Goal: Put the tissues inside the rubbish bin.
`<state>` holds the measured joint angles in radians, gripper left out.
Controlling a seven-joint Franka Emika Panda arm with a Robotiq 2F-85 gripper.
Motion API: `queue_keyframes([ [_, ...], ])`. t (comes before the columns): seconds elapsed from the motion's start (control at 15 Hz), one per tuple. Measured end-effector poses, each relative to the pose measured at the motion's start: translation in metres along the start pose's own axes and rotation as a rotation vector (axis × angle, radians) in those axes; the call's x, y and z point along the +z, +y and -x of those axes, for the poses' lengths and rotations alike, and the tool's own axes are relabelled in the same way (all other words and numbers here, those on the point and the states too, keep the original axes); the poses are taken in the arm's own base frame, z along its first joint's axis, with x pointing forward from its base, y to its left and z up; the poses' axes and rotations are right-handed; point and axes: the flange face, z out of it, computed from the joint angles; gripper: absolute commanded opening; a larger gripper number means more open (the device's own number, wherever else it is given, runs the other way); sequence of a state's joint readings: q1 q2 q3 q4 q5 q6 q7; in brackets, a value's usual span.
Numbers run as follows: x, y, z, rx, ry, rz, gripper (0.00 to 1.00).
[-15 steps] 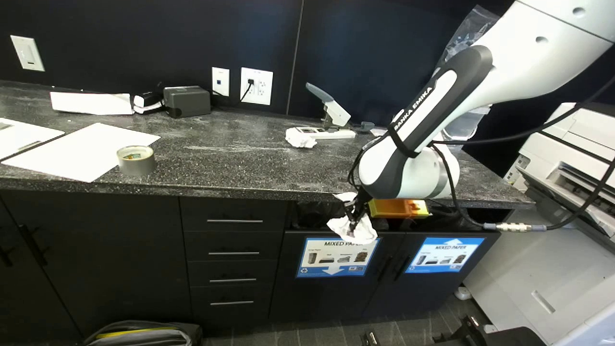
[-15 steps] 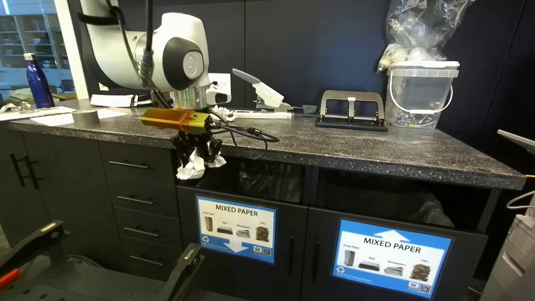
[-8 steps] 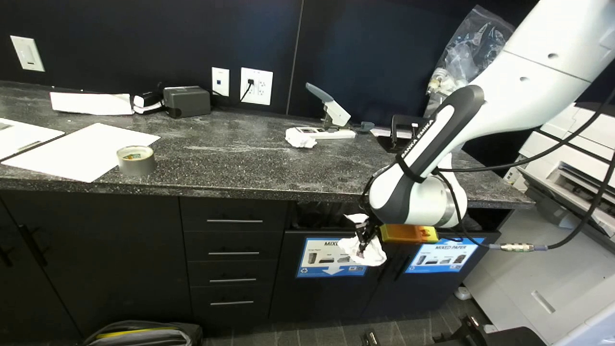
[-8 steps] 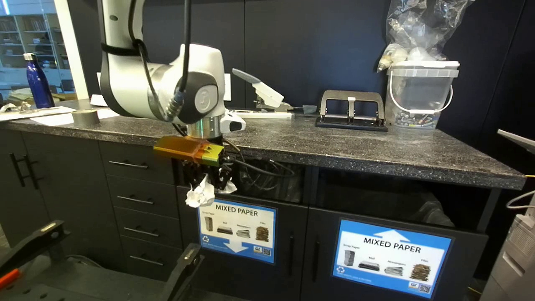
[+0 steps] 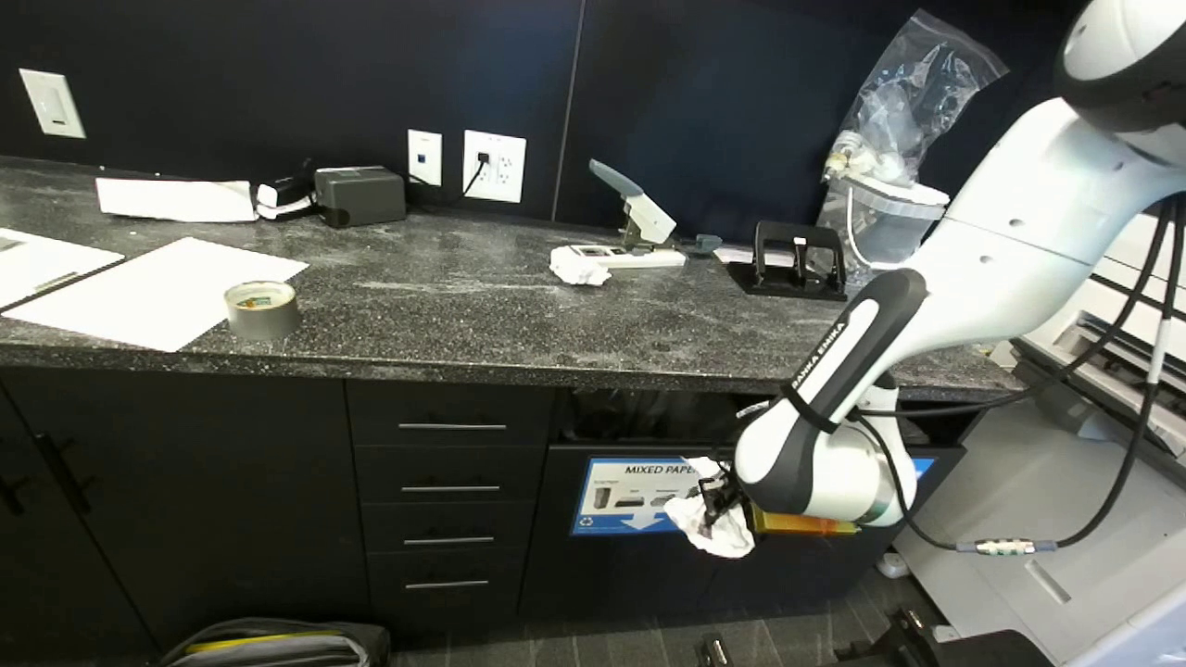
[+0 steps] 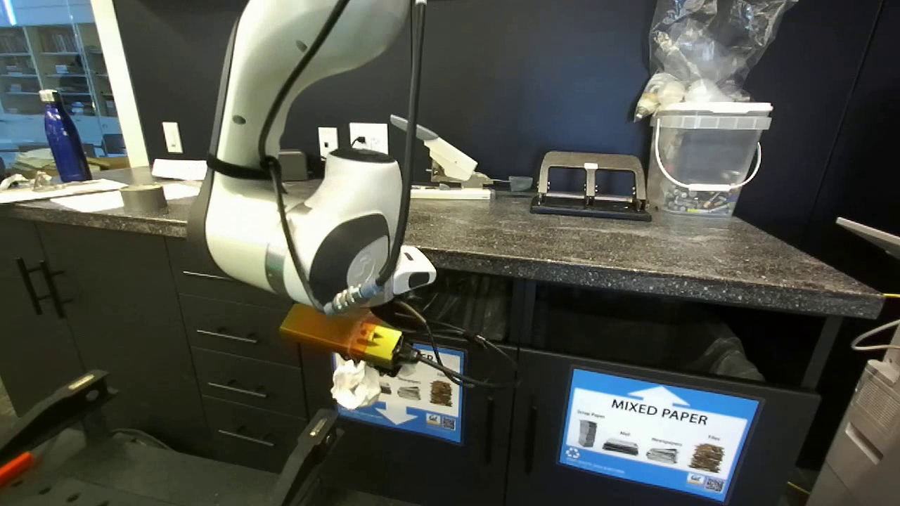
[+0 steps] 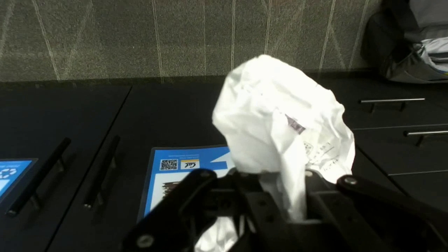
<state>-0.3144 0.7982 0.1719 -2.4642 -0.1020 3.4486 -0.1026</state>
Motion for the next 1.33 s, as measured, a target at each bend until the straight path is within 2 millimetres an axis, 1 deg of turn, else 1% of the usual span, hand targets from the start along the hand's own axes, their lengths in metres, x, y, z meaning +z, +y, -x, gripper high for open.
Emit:
queue_keyframes([
  [0.2, 0.013, 0.009, 0.004, -0.030, 0.120, 0.001, 0.10],
  [0.47, 0.021, 0.016, -0.003, -0.073, 0.317, 0.018, 0.11],
  [0.73, 0.022, 0.013, -0.013, -0.106, 0.481, 0.025, 0.08],
  [0.93, 0.021, 0.011, -0.021, -0.121, 0.582, 0.031, 0.08],
  [1.13, 0.019, 0.012, -0.027, -0.130, 0.673, 0.039, 0.07],
  [1.33, 0.024, 0.016, -0.051, -0.118, 0.722, 0.041, 0.07],
])
